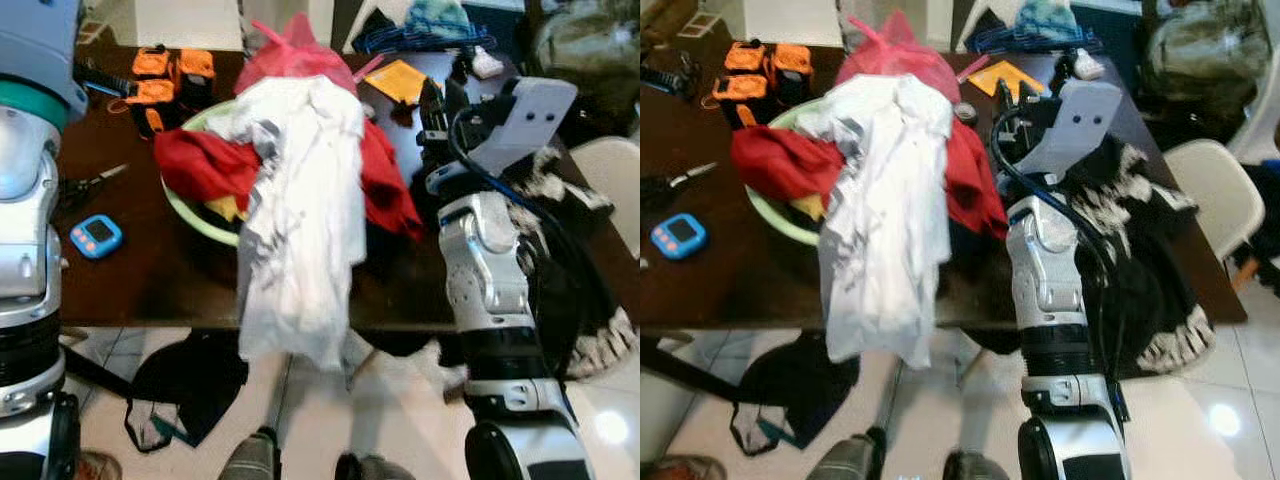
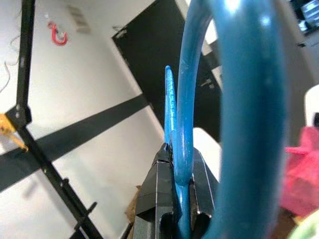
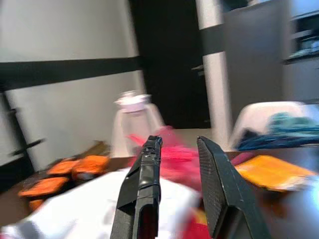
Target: Hang hanger
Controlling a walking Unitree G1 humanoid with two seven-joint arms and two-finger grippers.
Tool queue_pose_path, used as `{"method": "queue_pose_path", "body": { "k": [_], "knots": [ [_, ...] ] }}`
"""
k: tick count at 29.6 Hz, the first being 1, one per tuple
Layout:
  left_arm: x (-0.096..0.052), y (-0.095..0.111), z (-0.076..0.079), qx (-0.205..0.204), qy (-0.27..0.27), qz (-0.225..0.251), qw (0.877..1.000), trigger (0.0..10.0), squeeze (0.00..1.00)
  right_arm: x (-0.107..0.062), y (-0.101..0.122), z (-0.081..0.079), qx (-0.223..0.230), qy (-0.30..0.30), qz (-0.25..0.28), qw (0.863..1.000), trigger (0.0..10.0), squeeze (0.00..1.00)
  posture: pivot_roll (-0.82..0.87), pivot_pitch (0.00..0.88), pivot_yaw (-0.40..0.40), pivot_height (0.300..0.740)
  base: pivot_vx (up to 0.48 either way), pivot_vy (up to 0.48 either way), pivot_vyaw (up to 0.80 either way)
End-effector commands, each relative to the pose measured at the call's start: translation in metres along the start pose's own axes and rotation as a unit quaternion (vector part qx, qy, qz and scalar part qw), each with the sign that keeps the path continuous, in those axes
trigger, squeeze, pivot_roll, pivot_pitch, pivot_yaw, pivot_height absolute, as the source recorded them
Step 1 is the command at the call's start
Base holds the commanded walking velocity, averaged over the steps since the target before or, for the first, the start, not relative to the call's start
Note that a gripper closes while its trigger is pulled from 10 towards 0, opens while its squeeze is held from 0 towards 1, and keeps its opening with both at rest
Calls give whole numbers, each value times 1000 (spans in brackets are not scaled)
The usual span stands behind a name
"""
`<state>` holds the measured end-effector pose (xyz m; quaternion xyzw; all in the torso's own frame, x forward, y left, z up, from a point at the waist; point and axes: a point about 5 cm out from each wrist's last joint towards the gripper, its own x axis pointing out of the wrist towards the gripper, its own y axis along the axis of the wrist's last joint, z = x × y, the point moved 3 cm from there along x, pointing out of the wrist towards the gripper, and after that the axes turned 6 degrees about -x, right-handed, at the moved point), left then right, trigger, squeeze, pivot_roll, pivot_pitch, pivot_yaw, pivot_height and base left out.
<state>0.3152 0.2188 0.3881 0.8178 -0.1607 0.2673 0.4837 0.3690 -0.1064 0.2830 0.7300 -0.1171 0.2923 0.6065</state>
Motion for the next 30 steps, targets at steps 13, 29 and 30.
{"method": "queue_pose_path", "body": {
  "k": [13, 29, 30],
  "knots": [
    [-12, -8, -2, 47, -24, -42, 998, 10000, 0, -21, 9, -98, 12, 296, -2, 955, 10000, 0, 246, 79, 9, 740, 0, 0, 0],
    [-40, -32, -51, -16, -110, -123, 986, 10000, 0, 7, -45, -83, -217, 117, -103, 964, 10000, 0, 288, 111, -14, 740, 0, 0, 0],
    [-52, -33, -43, -36, -145, -129, 980, 10000, 0, 8, -45, -79, -220, 100, -104, 965, 10000, 0, 293, 124, -23, 740, 0, 0, 0]
  ]
}}
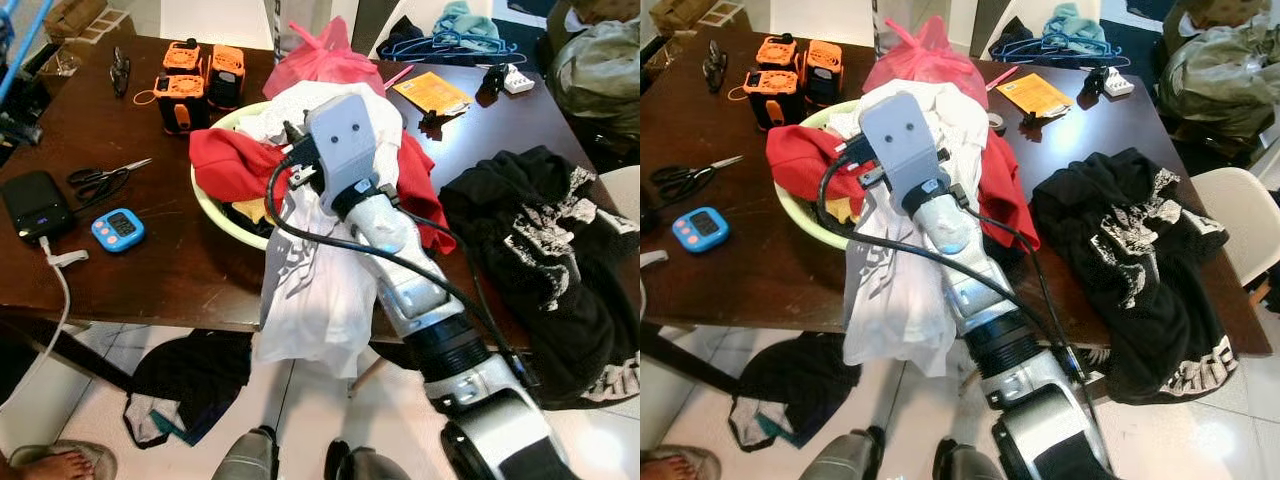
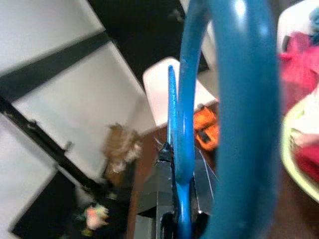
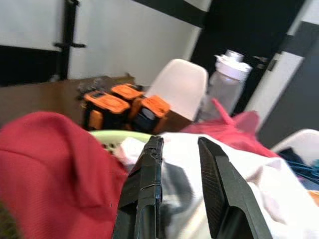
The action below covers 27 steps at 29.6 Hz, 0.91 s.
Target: Hang hanger
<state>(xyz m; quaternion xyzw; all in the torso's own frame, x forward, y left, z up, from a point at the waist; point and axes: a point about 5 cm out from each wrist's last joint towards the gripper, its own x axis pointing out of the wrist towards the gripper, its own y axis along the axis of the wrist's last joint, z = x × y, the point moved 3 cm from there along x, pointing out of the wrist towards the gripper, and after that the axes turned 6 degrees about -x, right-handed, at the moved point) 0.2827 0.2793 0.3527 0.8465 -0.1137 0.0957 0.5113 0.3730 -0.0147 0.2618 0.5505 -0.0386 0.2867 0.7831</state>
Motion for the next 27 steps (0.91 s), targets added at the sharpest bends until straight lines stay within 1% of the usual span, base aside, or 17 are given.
{"method": "queue_pose_path", "body": {
  "k": [1, 2, 3, 4, 5, 6, 7, 8, 9, 12, 16, 19, 23, 24, 25, 26, 27],
  "knots": [
    [-4, 3, 6, -8, -26, 5, 1000, 10000, 0, 0, -6, 3, -1, -14, -17, 1000, 10000, 0, 293, 124, -23, 740, 0, 0, 0],
    [-4, 3, 6, -8, -26, 5, 1000, 10000, 0, 0, -6, 3, -1, -14, -17, 1000, 10000, 0, 293, 124, -23, 740, 0, 0, 0],
    [-15, -3, 24, -18, -69, -4, 997, 10000, 0, -2, -8, 5, -5, -20, -18, 1000, 10000, 0, 290, 133, -30, 740, 0, 0, 0],
    [-15, -3, 24, -18, -69, -4, 997, 10000, 0, -2, -8, 5, -5, -20, -18, 1000, 10000, 0, 290, 133, -30, 740, 0, 0, 0],
    [-24, -10, 41, -24, -103, -15, 994, 10000, 0, -3, -11, 6, -9, -20, -23, 1000, 10000, 0, 288, 142, -38, 740, 0, 0, 0],
    [-24, -10, 41, -24, -103, -15, 994, 10000, 0, -3, -11, 6, -9, -20, -23, 1000, 10000, 0, 288, 142, -38, 740, 0, 0, 0],
    [-31, -15, 56, -31, -125, -25, 991, 10000, 0, -4, -17, 7, -17, -24, -36, 999, 10000, 0, 289, 145, -41, 740, 0, 0, 0],
    [-31, -15, 56, -31, -125, -25, 991, 10000, 0, -4, -17, 7, -17, -24, -36, 999, 10000, 0, 289, 145, -41, 740, 0, 0, 0],
    [-36, -17, 67, -31, -144, -31, 989, 10000, 0, -2, -24, 8, -24, -33, -50, 998, 10000, 0, 289, 151, -53, 740, 0, 0, 0],
    [-40, -16, 76, -31, -157, -30, 987, 10000, 0, 3, -36, 7, -44, -38, -82, 995, 10000, 0, 293, 154, -62, 740, 0, 0, 0],
    [-39, -12, 74, -32, -148, -23, 988, 10000, 0, 6, -47, 4, -61, -28, -113, 991, 10000, 0, 298, 155, -68, 740, 0, 0, 0],
    [-41, -8, 72, -35, -141, -17, 989, 10000, 0, 7, -55, 11, -85, -40, -135, 986, 10000, 0, 297, 155, -78, 740, 0, 0, 0],
    [-41, -6, 72, -38, -137, -13, 990, 10000, 0, 5, -62, 11, -85, -32, -149, 985, 10000, 0, 296, 155, -80, 740, 0, 0, 0],
    [-41, -6, 72, -39, -135, -13, 990, 10000, 0, 5, -64, 11, -83, -29, -153, 984, 2902, 0, 296, 155, -80, 740, 0, 0, 0],
    [-41, -6, 72, -39, -135, -13, 990, 10000, 0, 5, -64, 11, -83, -29, -153, 984, 2902, 0, 296, 155, -80, 740, 0, 0, 0],
    [-40, -5, 73, -40, -133, -11, 990, 10000, 0, 3, -66, 11, -74, -26, -156, 985, 0, 0, 291, 151, -79, 740, 0, 0, 0],
    [-40, -5, 73, -41, -131, -9, 991, 10000, 0, 3, -68, 13, -64, -30, -160, 985, 0, 0, 285, 146, -76, 740, 0, 0, 0]
  ]
}}
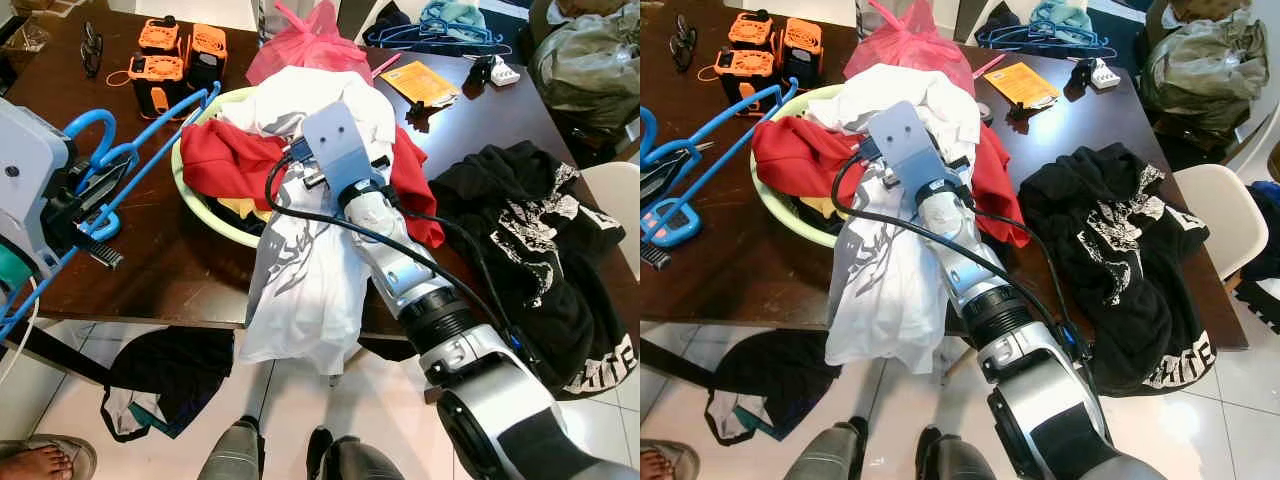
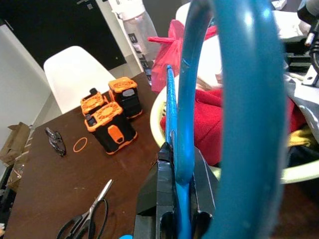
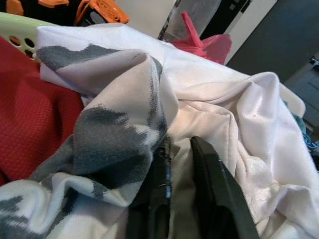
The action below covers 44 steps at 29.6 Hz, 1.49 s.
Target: Hang hanger
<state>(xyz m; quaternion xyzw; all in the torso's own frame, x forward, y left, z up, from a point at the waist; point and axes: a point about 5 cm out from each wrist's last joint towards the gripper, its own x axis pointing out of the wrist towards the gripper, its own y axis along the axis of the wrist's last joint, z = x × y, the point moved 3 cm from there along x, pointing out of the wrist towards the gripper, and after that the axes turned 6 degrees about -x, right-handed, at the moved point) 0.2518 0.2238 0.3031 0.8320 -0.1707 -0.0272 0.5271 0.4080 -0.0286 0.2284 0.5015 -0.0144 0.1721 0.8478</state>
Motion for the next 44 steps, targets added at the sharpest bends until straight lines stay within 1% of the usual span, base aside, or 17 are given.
{"method": "queue_pose_path", "body": {
  "k": [1, 12, 18, 19, 20, 21, 23, 25, 27, 28, 31, 32, 35, 36, 39, 40, 44],
  "knots": [
    [-1, 3, 3, 0, -1, 5, 1000, 10000, 0, -3, -21, 2, 6, 2, -41, 999, 0, 0, 285, 146, -76, 740, 0, 0, 0],
    [3, 5, -1, -2, 11, 13, 1000, 10000, 0, 0, -23, 15, 73, -14, -47, 996, 0, 0, 281, 134, -71, 740, 0, 0, 0],
    [7, 10, -4, -2, 24, 27, 999, 10000, 0, 2, 36, 62, 195, -59, 103, 974, 0, 0, 282, 131, -70, 740, 0, 0, 0],
    [10, 14, -5, -2, 27, 38, 999, 10000, 0, -5, 69, 92, 264, -61, 184, 945, 0, 0, 269, 126, -64, 740, 0, 0, 0],
    [10, 14, -5, -2, 27, 38, 999, 10000, 0, -5, 69, 92, 264, -61, 184, 945, 0, 0, 269, 126, -64, 740, 0, 0, 0],
    [12, 19, -6, -1, 26, 48, 998, 10000, 0, -16, 96, 119, 326, -41, 254, 910, 0, 0, 265, 125, -62, 740, 0, 0, 0],
    [12, 19, -6, -1, 26, 48, 998, 10000, 0, -16, 96, 119, 326, -41, 254, 910, 0, 0, 265, 125, -62, 740, 0, 0, 0],
    [17, 27, -10, 1, 23, 65, 998, 10000, 0, -45, 129, 160, 396, 18, 364, 843, 1686, 0, 257, 124, -57, 740, 0, 0, 0],
    [19, 30, -12, 2, 24, 70, 997, 10000, 0, -58, 134, 174, 397, 40, 394, 828, 1804, 0, 254, 123, -55, 740, 0, 0, 0],
    [20, 30, -13, 4, 25, 71, 997, 10000, 0, -60, 133, 173, 384, 57, 392, 834, 3608, 0, 251, 122, -54, 740, 0, 0, 0],
    [20, 30, -14, 5, 25, 71, 997, 10000, 0, -61, 130, 169, 364, 69, 387, 845, 4392, 0, 251, 122, -54, 740, 0, 0, 0],
    [21, 30, -14, 5, 25, 71, 997, 10000, 0, -55, 121, 156, 317, 80, 354, 876, 10000, 0, 249, 122, -50, 740, 0, 0, 0],
    [21, 29, -14, 5, 24, 71, 997, 10000, 0, -45, 105, 140, 257, 81, 305, 913, 10000, 0, 248, 122, -50, 740, 0, 0, 0],
    [22, 29, -13, 4, 24, 71, 997, 10000, 0, -34, 86, 123, 205, 83, 251, 942, 10000, 475, 247, 123, -49, 740, 0, 0, 0],
    [22, 29, -13, 4, 24, 71, 997, 10000, 0, -30, 73, 112, 176, 90, 218, 956, 10000, 475, 248, 123, -49, 740, 0, 0, 0],
    [23, 28, -13, 4, 24, 70, 997, 10000, 0, -26, 60, 95, 180, 103, 187, 960, 10000, 1000, 249, 123, -49, 740, 0, 0, 0],
    [23, 27, -13, 4, 24, 69, 997, 10000, 0, -23, 50, 79, 202, 112, 153, 961, 10000, 1000, 250, 122, -49, 740, 0, 0, 0]
  ]
}}
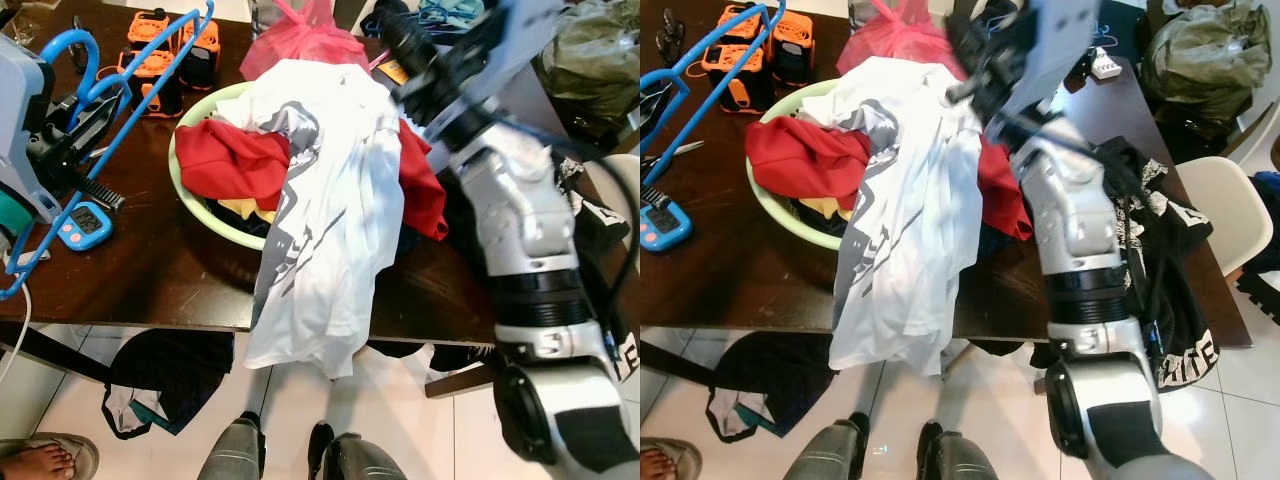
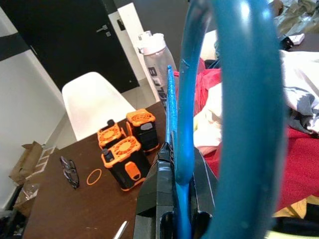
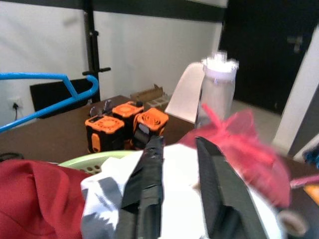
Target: Hang hanger
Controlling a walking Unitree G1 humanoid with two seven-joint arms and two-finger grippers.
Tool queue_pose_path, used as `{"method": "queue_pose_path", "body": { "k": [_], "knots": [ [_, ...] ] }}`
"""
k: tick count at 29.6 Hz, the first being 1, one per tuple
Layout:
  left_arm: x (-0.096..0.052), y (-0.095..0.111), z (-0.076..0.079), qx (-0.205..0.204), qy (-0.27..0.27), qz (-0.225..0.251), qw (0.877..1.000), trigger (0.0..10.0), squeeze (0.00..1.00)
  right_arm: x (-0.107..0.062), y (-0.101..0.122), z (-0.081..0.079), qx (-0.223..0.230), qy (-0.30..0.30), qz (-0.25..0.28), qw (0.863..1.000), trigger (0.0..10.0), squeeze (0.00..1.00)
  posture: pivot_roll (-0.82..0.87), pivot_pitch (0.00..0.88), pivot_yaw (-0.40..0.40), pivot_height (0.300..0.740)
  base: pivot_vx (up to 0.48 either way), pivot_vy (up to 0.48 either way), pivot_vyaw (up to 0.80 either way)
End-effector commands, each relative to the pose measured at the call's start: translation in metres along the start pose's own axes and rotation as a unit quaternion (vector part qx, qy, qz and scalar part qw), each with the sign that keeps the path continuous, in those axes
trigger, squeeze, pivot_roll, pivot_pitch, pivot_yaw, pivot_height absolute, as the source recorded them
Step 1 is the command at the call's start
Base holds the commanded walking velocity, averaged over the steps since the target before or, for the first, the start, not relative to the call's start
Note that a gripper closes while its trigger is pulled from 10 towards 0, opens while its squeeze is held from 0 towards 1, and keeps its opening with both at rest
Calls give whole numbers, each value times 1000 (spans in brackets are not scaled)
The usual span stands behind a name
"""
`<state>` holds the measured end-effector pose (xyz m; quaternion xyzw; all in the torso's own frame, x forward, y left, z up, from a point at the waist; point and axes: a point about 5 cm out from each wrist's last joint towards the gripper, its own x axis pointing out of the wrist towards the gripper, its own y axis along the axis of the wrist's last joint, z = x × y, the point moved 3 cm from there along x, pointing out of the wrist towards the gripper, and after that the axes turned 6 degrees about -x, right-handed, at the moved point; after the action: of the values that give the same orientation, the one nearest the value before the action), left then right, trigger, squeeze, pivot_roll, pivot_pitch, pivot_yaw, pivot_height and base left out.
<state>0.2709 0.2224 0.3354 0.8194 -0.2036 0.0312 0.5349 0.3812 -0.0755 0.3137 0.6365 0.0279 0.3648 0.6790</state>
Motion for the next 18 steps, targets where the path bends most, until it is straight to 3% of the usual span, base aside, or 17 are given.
{"method": "queue_pose_path", "body": {
  "k": [1, 2, 5, 9, 10, 16, 18],
  "knots": [
    [0, 2, 5, 5, -9, 8, 1000, 10000, 0, -2, -25, -7, 27, -13, -49, 998, 10000, 1000, 249, 122, -48, 740, 0, 0, 0],
    [1, 1, 4, 5, -9, 7, 1000, 10000, 0, 0, -36, -14, 48, -22, -71, 996, 10000, 1000, 248, 121, -47, 740, 0, 0, 0],
    [1, 1, 4, 5, -9, 8, 1000, 10000, 0, 6, -53, -26, 57, -47, -102, 992, 10000, 1000, 254, 123, -46, 740, 0, 0, 0],
    [1, 2, 4, 7, -9, 8, 1000, 10000, 0, 16, -65, -42, 40, -53, -124, 990, 10000, 1000, 264, 125, -52, 740, 0, 0, 0],
    [0, 2, 3, 8, -7, 7, 1000, 10000, 0, 18, -67, -42, 29, -64, -127, 989, 10000, 0, 268, 126, -56, 740, 0, 0, 0],
    [-2, 2, 2, 12, -3, 5, 1000, 10000, 0, 24, -57, -27, 9, -135, -99, 986, 10000, 0, 276, 129, -63, 740, 0, 0, 0],
    [-3, 2, 2, 13, -2, 5, 1000, 10000, 0, 28, -36, -25, 27, -128, -46, 990, 10000, 0, 278, 131, -63, 740, 0, 0, 0]
  ]
}}
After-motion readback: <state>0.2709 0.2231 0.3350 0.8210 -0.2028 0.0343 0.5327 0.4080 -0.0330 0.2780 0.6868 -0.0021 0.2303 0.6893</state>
